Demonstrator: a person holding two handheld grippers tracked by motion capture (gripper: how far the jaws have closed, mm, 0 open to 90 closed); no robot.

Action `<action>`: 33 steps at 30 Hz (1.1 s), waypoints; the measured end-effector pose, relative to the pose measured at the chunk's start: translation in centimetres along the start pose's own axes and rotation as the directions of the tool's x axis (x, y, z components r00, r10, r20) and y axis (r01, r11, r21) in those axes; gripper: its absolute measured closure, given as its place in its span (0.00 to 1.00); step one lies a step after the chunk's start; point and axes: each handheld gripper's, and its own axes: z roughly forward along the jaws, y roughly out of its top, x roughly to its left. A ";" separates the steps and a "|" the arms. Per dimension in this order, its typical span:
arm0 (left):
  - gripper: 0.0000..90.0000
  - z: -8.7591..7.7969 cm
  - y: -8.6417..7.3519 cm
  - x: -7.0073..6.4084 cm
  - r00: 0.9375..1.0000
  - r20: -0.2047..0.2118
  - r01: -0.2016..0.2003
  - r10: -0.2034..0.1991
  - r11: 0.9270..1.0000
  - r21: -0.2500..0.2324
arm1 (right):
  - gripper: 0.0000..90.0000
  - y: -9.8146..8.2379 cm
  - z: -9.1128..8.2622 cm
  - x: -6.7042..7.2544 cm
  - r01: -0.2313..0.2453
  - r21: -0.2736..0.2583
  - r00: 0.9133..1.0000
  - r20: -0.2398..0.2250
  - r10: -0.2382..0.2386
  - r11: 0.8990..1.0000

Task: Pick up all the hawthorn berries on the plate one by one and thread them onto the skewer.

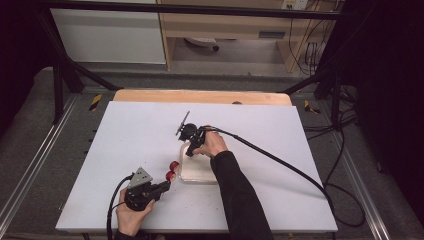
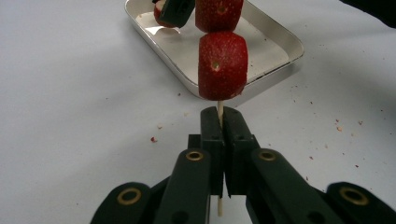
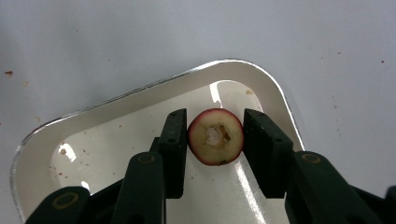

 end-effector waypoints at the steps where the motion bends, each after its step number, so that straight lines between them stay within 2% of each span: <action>1: 0.98 0.0 0.0 0.0 1.000 0.000 -0.001 0.001 1.000 -0.001 | 0.68 0.0 -0.5 0.1 -0.018 -0.007 1.000 0.001 0.018 1.000; 5: 0.98 0.0 0.0 -0.1 1.000 -0.004 -0.005 0.005 1.000 -0.001 | 0.68 -0.1 -1.4 0.3 -0.039 -0.016 0.999 0.002 0.039 0.999; 6: 0.98 0.0 0.0 -0.1 1.000 -0.003 -0.006 0.006 1.000 -0.001 | 0.69 -0.3 -2.0 0.4 -0.067 -0.019 0.998 0.004 0.067 0.998; 10: 0.98 0.1 0.1 -0.2 1.000 -0.003 -0.012 0.012 1.000 0.002 | 0.69 -0.7 -2.9 0.6 -0.098 -0.034 0.995 -0.002 0.098 0.995; 12: 0.98 0.1 0.1 -0.3 1.000 -0.003 -0.014 0.014 1.000 0.004 | 0.69 -1.4 -3.7 0.7 -0.145 -0.060 0.989 -0.008 0.145 0.988; 14: 0.98 0.2 0.1 -0.4 1.000 -0.003 -0.016 0.016 1.000 0.003 | 0.69 -1.9 -4.1 0.7 -0.173 -0.081 0.985 -0.019 0.172 0.982; 16: 0.98 0.2 0.1 -0.4 1.000 -0.004 -0.019 0.019 1.000 0.003 | 0.69 -2.5 -4.5 0.8 -0.195 -0.103 0.981 -0.032 0.192 0.975; 17: 0.98 0.2 0.2 -0.5 1.000 -0.004 -0.018 0.018 1.000 0.001 | 0.69 -2.5 -4.5 0.8 -0.195 -0.103 0.981 -0.032 0.192 0.975; 18: 0.98 0.2 0.2 -0.5 1.000 -0.005 -0.020 0.020 1.000 0.003 | 0.69 -2.9 -4.7 0.8 -0.205 -0.119 0.979 -0.036 0.202 0.971; 19: 0.98 0.2 0.2 -0.5 1.000 -0.005 -0.022 0.022 1.000 0.001 | 0.69 -3.5 -5.1 0.9 -0.232 -0.148 0.973 -0.049 0.227 0.961; 20: 0.98 0.2 0.2 -0.6 1.000 -0.006 -0.023 0.023 1.000 0.002 | 0.69 -3.5 -5.1 0.9 -0.232 -0.148 0.973 -0.049 0.227 0.961; 21: 0.98 0.2 0.2 -0.6 1.000 -0.006 -0.024 0.024 1.000 0.002 | 0.69 -4.2 -5.5 1.0 -0.268 -0.178 0.963 -0.070 0.259 0.947; 23: 0.98 0.3 0.2 -0.7 1.000 -0.006 -0.027 0.027 1.000 0.002 | 0.69 -4.9 -5.9 1.1 -0.303 -0.209 0.953 -0.086 0.291 0.930; 24: 0.98 0.3 0.3 -0.8 1.000 -0.004 -0.026 0.026 1.000 0.001 | 0.69 -4.9 -5.9 1.1 -0.303 -0.209 0.953 -0.086 0.291 0.930; 25: 0.98 0.4 0.3 -0.9 1.000 -0.006 -0.027 0.027 1.000 0.001 | 0.69 -5.8 -6.3 1.2 -0.340 -0.253 0.940 -0.111 0.322 0.906; 28: 0.98 0.5 0.4 -1.1 1.000 -0.005 -0.028 0.028 1.000 -0.002 | 0.69 -7.0 -6.8 1.4 -0.390 -0.314 0.921 -0.138 0.365 0.866; 30: 0.98 0.7 0.5 -1.3 1.000 -0.001 -0.030 0.030 1.000 -0.002 | 0.69 -8.0 -7.1 1.6 -0.425 -0.365 0.905 -0.165 0.392 0.828; 33: 0.98 1.1 0.7 -1.8 0.999 0.004 -0.039 0.039 0.999 0.003 | 0.69 -9.3 -7.5 1.7 -0.465 -0.423 0.885 -0.194 0.423 0.778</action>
